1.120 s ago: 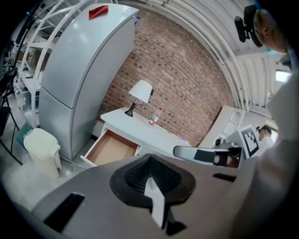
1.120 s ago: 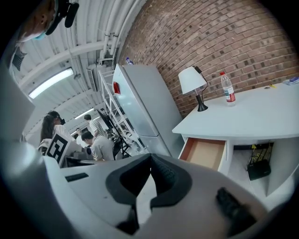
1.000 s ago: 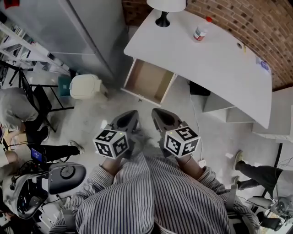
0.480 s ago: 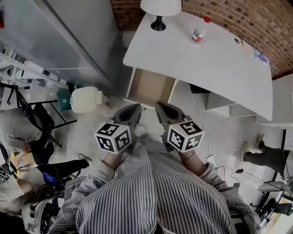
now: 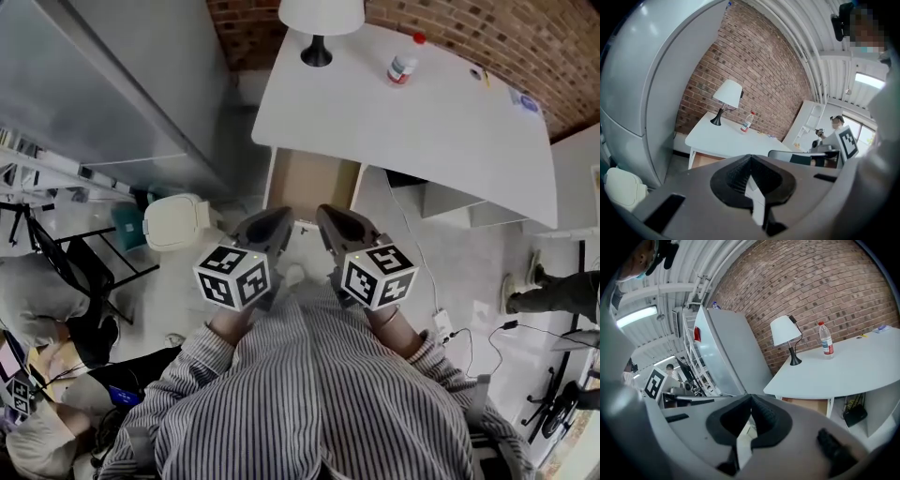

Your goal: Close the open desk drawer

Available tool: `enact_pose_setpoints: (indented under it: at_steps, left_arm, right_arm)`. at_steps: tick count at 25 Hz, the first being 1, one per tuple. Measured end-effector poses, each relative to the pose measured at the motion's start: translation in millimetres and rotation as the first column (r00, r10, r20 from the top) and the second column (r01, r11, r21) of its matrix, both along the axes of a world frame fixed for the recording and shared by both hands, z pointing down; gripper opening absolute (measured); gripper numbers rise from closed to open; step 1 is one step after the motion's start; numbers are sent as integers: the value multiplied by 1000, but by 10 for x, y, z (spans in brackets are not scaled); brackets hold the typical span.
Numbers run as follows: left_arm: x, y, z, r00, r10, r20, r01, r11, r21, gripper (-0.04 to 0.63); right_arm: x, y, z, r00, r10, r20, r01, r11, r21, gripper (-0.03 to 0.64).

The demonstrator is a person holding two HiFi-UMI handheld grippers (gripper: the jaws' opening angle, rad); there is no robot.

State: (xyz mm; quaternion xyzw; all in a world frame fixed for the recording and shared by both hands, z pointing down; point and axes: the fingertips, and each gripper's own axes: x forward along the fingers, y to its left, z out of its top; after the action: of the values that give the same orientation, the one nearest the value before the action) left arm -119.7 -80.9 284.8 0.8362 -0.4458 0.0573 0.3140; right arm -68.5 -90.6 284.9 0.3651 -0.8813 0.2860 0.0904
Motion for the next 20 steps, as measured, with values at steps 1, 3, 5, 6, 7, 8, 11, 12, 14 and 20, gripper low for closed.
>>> enact_pose_setpoints:
  at_steps: [1,3,5,6,7,8,11,12,14,20]
  left_arm:
    - [-2,11,17,1000,7,-2,-7,1000,-3,12]
    - [-5,43,56,1000,15,-10,-15,1000,-13,12]
    - [-6,54,86,1000,15,-18,-16,1000,-23,12]
    - [3,53,97,1000,13,-24,-14,1000,-27,12]
    - [23,54,110,999,10,-32,-11,999,-31,12]
    - [53,57,128,999,7,-41,-9,999,-36,12]
    - [158,77,193,998,3,-59,-6,998,-58,12]
    - [178,76,204,998,0,-61,-4,998,-63,12]
    - [199,55,198,998,-12,-66,8,998,-65,12]
    - [272,55,207,996,-54,-70,47,995,-89,12]
  right_arm:
    - [-4,23,27,1000,6,-3,-6,1000,-7,15]
    - [16,60,79,1000,21,-9,-21,1000,-22,15]
    - [52,66,109,999,32,-16,-33,999,-30,15]
    - [72,64,121,999,35,-21,-35,999,-33,15]
    - [94,67,139,999,33,-28,-34,999,-37,15]
    - [118,77,162,999,29,-37,-31,999,-43,15]
    - [185,118,225,998,11,-55,-14,998,-64,15]
    - [200,121,234,998,4,-59,-8,998,-67,15]
    - [229,106,236,998,-8,-67,4,998,-69,15]
    - [366,77,218,997,-34,-70,28,996,-90,15]
